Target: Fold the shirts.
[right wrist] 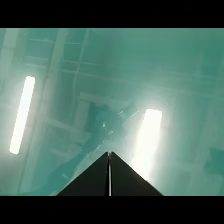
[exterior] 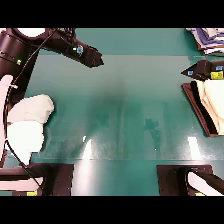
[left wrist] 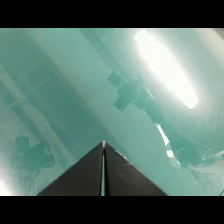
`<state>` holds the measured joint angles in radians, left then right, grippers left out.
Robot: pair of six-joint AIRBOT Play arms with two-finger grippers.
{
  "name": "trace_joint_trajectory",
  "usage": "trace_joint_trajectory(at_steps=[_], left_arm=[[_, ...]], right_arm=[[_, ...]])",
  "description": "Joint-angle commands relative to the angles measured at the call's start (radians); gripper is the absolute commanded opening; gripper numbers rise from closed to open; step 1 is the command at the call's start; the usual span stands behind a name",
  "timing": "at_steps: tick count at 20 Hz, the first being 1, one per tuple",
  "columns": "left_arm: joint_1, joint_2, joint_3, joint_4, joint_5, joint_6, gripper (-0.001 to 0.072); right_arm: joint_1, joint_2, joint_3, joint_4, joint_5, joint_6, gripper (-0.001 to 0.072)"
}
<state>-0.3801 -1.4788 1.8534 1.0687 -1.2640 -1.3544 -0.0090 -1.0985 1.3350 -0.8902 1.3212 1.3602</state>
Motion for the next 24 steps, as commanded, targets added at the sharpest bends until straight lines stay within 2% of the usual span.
trace_joint_trajectory(at_steps=[1, 6, 8, 10, 12, 18, 22, 23, 24], left_arm=[[0.001, 0.0, 0.001, -0.001, 0.002, -0.001, 0.0029], [0.007, 0.001, 0.001, 0.019, 0.065, 0.002, 0.0029], [0.053, 0.013, 0.002, 0.127, -0.061, 0.001, 0.0029], [0.153, 0.034, 0.001, 0.206, -0.217, 0.021, 0.0028], [0.281, 0.067, -0.016, 0.23, -0.267, 0.02, 0.0029], [0.621, 0.16, -0.231, 0.236, -0.239, -0.007, 0.0028], [0.714, 0.16, -0.401, 0.237, -0.208, -0.007, 0.0031], [0.716, 0.16, -0.446, 0.239, -0.193, -0.006, 0.0125], [0.715, 0.16, -0.496, 0.242, -0.173, -0.006, 0.0436]], right_arm=[[0.001, 0.001, 0.0, 0.0, 0.019, 0.0, 0.0019], [0.001, 0.001, 0.0, 0.0, 0.07, 0.0, 0.0019], [0.001, 0.001, 0.0, 0.001, 0.07, 0.0, 0.0019], [0.001, 0.001, 0.0, 0.0, 0.07, 0.0, 0.0019], [0.001, 0.001, 0.0, 0.001, 0.071, 0.001, 0.0019], [0.001, 0.001, 0.0, 0.0, 0.068, 0.0, 0.0019], [0.001, 0.001, 0.0, 0.0, 0.066, 0.001, 0.0019], [0.001, 0.001, 0.0, 0.0, 0.066, 0.001, 0.0019], [0.001, 0.001, 0.0, 0.0, 0.065, 0.0, 0.0019]])
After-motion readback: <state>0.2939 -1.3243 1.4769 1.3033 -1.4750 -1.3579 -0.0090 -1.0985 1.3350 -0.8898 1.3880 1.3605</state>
